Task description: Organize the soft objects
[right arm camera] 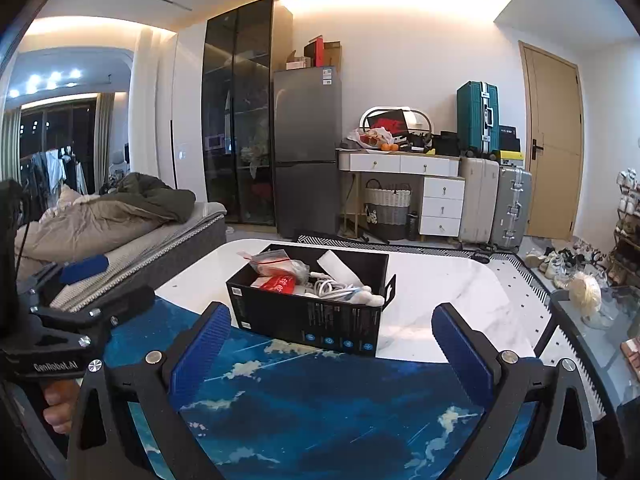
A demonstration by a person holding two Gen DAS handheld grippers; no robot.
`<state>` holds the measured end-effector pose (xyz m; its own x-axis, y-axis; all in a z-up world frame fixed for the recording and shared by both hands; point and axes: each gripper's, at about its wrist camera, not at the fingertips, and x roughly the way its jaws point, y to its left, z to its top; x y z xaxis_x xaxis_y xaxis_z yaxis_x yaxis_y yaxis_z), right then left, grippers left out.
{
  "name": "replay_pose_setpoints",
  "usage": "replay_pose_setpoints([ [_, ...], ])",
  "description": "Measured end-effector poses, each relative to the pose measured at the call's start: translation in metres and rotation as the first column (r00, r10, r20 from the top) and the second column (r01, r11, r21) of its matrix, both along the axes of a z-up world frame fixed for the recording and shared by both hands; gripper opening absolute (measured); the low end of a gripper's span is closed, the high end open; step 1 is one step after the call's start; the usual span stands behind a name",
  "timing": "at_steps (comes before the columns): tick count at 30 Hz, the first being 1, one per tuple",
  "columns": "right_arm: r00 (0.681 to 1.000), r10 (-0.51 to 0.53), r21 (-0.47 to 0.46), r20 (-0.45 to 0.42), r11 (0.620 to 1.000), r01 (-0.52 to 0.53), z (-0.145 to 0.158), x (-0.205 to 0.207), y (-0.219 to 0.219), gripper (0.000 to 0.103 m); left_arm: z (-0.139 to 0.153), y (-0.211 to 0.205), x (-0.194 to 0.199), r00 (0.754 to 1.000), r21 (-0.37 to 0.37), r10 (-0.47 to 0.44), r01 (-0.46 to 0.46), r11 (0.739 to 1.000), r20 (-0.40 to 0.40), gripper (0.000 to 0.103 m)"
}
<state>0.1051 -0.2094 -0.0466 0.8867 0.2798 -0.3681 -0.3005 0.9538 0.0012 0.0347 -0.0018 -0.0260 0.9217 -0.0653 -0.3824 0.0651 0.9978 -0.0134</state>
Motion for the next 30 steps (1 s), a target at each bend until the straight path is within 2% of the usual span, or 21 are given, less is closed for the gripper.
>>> replay_pose_setpoints([
  [16, 1.000, 0.000, 0.021, 0.019, 1.000, -0.001, 0.0006, 0.0001, -0.0015, 0.102, 0.0036, -0.0016, -0.0099, 0.999, 0.003, -0.003, 0.003, 1.000, 0.041, 0.103],
  [30, 1.000, 0.000, 0.026, 0.017, 1.000, 0.000, -0.0020, -0.0020, 0.0004, 0.102, 0.0040, -0.0050, -0.0084, 0.999, 0.004, -0.014, 0.014, 1.000, 0.038, 0.103],
])
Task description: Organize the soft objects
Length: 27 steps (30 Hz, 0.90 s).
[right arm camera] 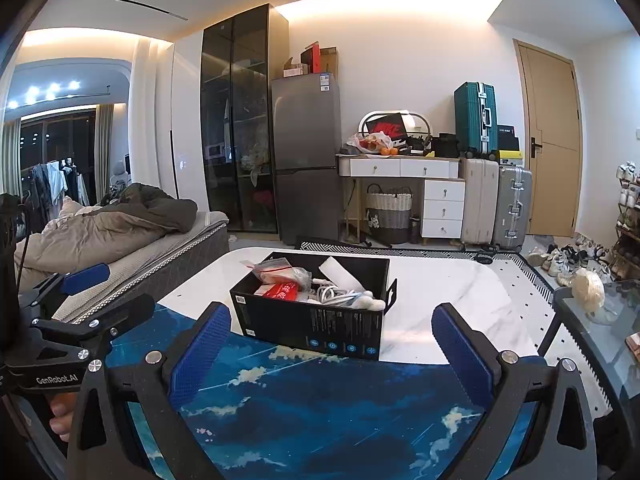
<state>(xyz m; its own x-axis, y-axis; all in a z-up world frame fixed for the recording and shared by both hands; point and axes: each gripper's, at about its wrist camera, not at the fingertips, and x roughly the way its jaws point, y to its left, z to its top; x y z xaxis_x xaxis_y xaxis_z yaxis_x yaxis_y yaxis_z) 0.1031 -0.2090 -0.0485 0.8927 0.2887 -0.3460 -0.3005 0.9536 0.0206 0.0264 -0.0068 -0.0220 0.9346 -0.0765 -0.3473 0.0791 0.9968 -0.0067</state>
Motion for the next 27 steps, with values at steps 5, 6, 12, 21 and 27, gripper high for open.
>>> replay_pose_setpoints([
  [5, 1.000, -0.005, 0.005, -0.005, 1.000, 0.006, 0.000, 0.000, 0.002, 0.102, -0.001, 0.000, 0.000, 1.000, -0.003, -0.001, 0.001, 1.000, -0.003, 0.103],
  [6, 1.000, -0.006, 0.005, -0.005, 1.000, 0.006, -0.001, -0.001, 0.002, 0.102, -0.001, 0.000, 0.000, 1.000, -0.004, 0.000, 0.000, 1.000, -0.002, 0.103],
  [12, 1.000, -0.004, 0.006, -0.006, 1.000, 0.004, 0.000, -0.001, 0.005, 0.102, -0.001, 0.000, 0.002, 1.000, -0.007, -0.008, 0.008, 1.000, -0.008, 0.103],
  [21, 1.000, -0.007, 0.005, -0.006, 1.000, 0.007, 0.000, -0.002, 0.009, 0.102, -0.001, 0.000, 0.002, 1.000, -0.009, -0.004, 0.004, 1.000, -0.002, 0.103],
  [27, 1.000, 0.001, 0.004, -0.011, 1.000, -0.001, -0.001, -0.004, 0.016, 0.102, -0.002, -0.001, 0.000, 1.000, -0.010, -0.004, 0.004, 1.000, 0.002, 0.103],
])
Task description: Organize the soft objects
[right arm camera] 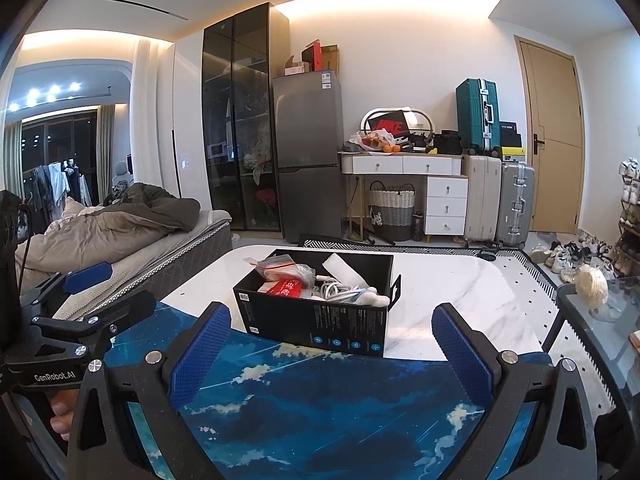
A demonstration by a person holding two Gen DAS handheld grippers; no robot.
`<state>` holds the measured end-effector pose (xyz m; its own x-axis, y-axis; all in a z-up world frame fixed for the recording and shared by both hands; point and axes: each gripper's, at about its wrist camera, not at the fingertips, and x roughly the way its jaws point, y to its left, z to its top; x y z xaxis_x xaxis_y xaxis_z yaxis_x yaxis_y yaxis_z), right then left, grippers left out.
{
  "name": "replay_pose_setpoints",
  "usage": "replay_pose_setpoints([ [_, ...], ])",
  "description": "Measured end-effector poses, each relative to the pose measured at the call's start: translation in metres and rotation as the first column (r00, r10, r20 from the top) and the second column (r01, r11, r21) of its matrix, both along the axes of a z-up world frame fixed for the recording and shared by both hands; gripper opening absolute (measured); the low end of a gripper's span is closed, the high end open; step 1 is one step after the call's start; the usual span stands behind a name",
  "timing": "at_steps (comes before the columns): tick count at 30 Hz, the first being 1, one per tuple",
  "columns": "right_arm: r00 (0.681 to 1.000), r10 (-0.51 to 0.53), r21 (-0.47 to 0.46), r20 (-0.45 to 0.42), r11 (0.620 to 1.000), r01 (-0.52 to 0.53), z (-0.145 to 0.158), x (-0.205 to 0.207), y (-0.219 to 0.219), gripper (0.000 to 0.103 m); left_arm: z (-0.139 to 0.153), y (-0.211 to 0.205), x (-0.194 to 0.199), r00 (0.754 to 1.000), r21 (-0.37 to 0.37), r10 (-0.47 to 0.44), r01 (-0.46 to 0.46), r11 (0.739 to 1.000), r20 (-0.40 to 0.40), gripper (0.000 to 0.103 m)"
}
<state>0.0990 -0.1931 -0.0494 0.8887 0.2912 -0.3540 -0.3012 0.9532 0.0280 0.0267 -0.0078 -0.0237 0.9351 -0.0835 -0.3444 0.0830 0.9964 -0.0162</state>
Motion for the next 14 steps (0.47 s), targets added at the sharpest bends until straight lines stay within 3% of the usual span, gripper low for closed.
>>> replay_pose_setpoints([
  [14, 1.000, 0.003, 0.002, -0.004, 1.000, -0.003, -0.0005, -0.0009, -0.0002, 0.102, -0.0021, 0.0000, 0.0004, 1.000, 0.006, -0.007, 0.007, 1.000, -0.012, 0.103],
])
